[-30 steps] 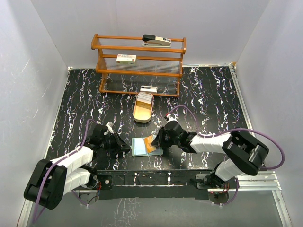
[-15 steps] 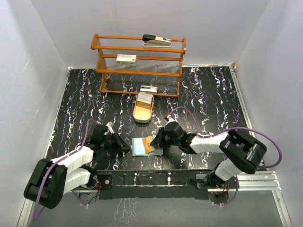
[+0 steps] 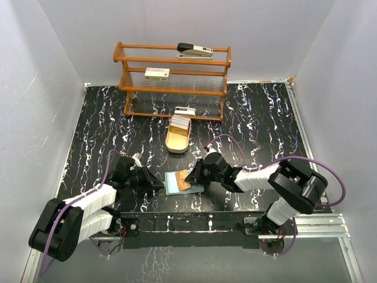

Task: Put the credit cards into the card holder

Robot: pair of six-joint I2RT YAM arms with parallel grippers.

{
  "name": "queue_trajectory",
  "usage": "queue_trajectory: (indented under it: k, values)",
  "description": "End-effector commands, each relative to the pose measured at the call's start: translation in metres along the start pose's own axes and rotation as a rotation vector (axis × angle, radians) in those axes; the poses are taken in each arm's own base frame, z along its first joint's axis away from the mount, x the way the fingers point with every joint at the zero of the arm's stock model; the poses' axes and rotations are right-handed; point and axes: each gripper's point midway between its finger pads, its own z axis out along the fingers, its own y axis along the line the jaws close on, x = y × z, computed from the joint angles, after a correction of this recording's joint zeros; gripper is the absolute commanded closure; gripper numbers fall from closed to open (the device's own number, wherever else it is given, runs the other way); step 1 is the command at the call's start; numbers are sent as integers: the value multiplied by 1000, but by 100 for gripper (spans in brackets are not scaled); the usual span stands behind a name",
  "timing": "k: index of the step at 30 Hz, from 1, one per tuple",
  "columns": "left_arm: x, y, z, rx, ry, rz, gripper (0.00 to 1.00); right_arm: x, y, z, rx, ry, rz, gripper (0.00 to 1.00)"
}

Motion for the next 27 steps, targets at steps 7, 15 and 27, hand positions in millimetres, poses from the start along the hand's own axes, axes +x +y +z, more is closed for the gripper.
queue_trajectory:
  k: [7,15,27]
  values:
    - [16,13,0,-39,38,-21,100,10,1,6,31,11,-17,80]
    - [15,13,-1,-46,32,-5,100,-12,-4,-14,149,-55,-128,61]
    - [15,14,0,-47,35,-3,100,-12,6,-2,116,-28,-163,53]
